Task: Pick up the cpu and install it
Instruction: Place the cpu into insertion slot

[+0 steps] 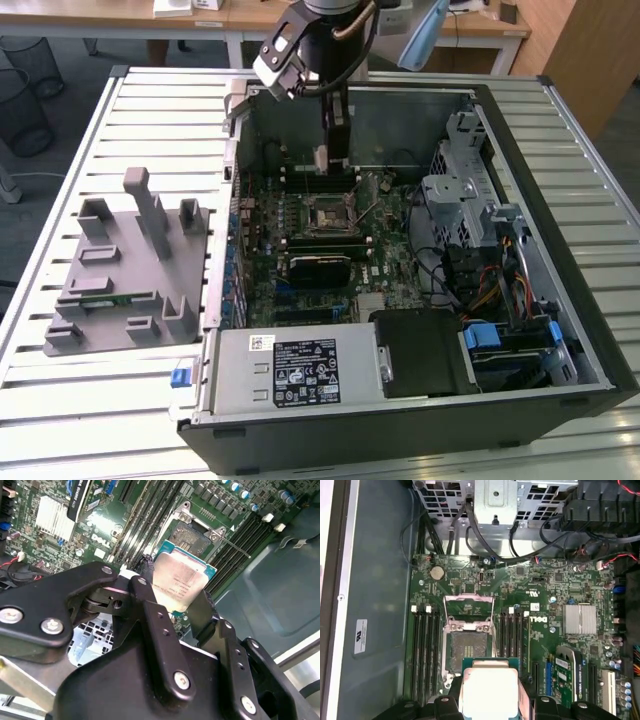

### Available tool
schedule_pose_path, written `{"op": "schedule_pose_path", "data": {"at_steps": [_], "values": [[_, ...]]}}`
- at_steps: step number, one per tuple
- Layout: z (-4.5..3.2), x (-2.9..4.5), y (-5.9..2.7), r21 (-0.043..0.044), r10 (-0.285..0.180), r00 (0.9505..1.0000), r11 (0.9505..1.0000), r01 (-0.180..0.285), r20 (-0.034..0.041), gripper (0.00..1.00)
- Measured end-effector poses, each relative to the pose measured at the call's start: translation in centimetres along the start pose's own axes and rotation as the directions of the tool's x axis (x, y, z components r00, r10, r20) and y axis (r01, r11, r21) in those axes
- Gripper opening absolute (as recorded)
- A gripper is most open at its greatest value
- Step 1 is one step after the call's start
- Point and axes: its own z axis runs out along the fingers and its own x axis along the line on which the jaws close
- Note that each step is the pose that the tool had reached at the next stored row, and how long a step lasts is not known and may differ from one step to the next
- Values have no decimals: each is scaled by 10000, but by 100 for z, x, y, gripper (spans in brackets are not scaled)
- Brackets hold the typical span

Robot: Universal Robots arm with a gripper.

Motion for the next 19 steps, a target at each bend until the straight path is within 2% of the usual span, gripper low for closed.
{"op": "schedule_pose_path", "data": {"at_steps": [8, 19], "values": [[116, 62, -8, -35, -12, 9999, 10000, 12, 134, 53], [270, 119, -20, -43, -13, 9999, 10000, 13, 138, 53]]}}
